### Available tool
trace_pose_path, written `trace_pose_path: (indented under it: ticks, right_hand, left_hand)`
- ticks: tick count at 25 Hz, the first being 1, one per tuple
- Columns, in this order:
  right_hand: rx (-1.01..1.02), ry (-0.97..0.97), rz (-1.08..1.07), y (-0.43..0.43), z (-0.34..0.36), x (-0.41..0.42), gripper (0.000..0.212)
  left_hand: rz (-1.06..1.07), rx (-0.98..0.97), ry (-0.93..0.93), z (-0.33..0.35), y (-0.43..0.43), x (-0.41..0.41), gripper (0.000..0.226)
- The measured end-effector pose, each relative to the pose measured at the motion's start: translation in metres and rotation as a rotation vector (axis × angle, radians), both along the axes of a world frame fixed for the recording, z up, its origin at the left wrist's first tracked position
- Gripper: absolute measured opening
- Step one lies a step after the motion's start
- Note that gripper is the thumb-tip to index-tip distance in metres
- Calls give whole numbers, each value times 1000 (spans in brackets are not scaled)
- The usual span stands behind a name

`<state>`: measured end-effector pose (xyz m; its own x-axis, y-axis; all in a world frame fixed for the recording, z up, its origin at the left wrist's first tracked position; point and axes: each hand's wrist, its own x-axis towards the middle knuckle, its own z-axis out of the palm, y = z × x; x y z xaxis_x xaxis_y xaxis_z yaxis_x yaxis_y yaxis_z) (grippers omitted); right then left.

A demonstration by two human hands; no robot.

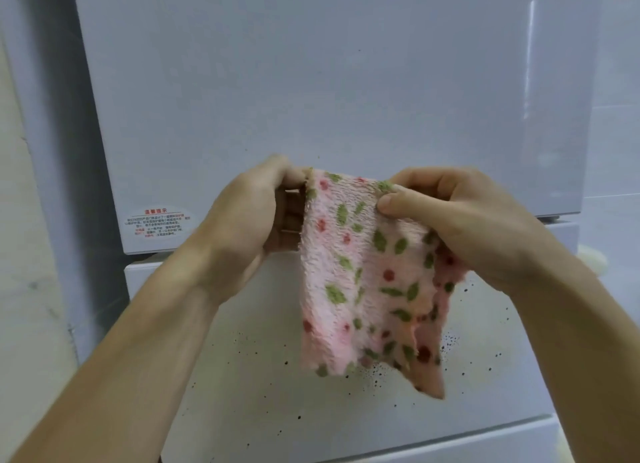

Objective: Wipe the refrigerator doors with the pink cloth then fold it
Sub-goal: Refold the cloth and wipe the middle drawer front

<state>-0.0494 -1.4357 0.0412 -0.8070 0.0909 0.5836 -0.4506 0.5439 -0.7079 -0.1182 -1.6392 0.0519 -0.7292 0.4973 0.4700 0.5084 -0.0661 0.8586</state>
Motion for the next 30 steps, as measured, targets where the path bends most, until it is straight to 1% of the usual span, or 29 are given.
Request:
trace_pose_path:
  ticks: [1, 2, 4, 5, 6, 8, 9, 10, 11, 12, 13, 14, 15, 16, 17, 18, 19, 20, 22, 23, 24, 25, 26, 27, 28, 29, 30]
  right_hand:
    - [-28, 4, -8, -1, 2, -1, 16]
    - [-65, -12, -3, -1, 3, -1, 15]
    - [-188, -57, 61, 0, 3, -4, 18]
    - [-269, -72, 99, 1, 2, -4, 19]
    - [-363, -76, 131, 1, 1, -4, 18]
    - [-554, -44, 164, 0, 1, -6, 26]
    - [-624, -11, 155, -2, 2, -6, 30]
    - [-656, 29, 153, -6, 3, -6, 29]
    - [-664, 76, 159, -10, 5, -6, 25]
    - [-655, 112, 169, -14, 7, -7, 24]
    - [-635, 136, 198, -18, 7, -8, 28]
    - [-638, 159, 229, -22, 7, -9, 34]
    - [-666, 180, 278, -26, 7, -8, 36]
    - [-711, 201, 335, -30, 7, -5, 30]
    - [-738, 216, 397, -31, 6, -3, 25]
    - [-715, 220, 418, -33, 5, 1, 25]
    - [-640, 226, 401, -37, 4, 3, 28]
    - [-533, 251, 339, -41, 2, 4, 30]
    - [-366, 380, 144, -50, 0, -1, 28]
    - [-310, 469, 31, -53, -1, -5, 27]
    - [-254, 547, -73, -55, -3, -11, 27]
    - [-208, 608, -156, -56, -6, -16, 28]
    - [-178, 657, -215, -57, -9, -21, 29]
    - [-156, 709, -259, -60, -13, -25, 30]
    - [-118, 775, -316, -62, -17, -30, 31]
    - [-51, 856, -392, -66, -22, -35, 29]
    - [42, 940, -480, -71, -28, -41, 25]
  left_hand:
    - [-46, 14, -25, 0, 1, -2, 51]
    - [-74, 3, -8, -2, 2, -4, 50]
    - [-36, -28, 126, -5, 3, -5, 20]
    - [21, -22, 196, -8, 4, -7, 20]
    - [96, 4, 266, -10, 6, -9, 29]
    - [324, 85, 518, -17, 11, -10, 35]
    - [445, 96, 695, -20, 14, -11, 34]
    - [539, 96, 879, -21, 14, -11, 30]
    - [580, 79, 1018, -22, 13, -11, 25]
    - [546, 69, 1073, -22, 13, -11, 20]
    - [440, 68, 1029, -23, 12, -7, 22]
    - [274, 98, 837, -22, 12, -4, 34]
    - [57, 156, 571, -21, 11, 3, 47]
    - [-126, 200, 346, -19, 8, 5, 58]
    - [-279, 204, 209, -16, 6, 7, 66]
    - [-369, 166, 175, -14, 4, 7, 72]
    - [-401, 129, 202, -14, 3, 7, 76]
    - [-365, 104, 245, -13, 2, 7, 76]
    - [-241, 68, 316, -14, 4, 6, 68]
    - [-204, 44, 351, -15, 5, 4, 59]
    - [-158, 37, 377, -16, 5, 3, 41]
    - [-124, 58, 362, -18, 5, 3, 18]
    - [-113, 110, 275, -18, 4, 0, 9]
    - [-158, 191, 127, -17, 3, 1, 12]
    - [-241, 274, -32, -15, 3, 2, 22]
    - [-334, 341, -133, -16, 2, 3, 31]
    - [-394, 389, -184, -16, 1, 3, 39]
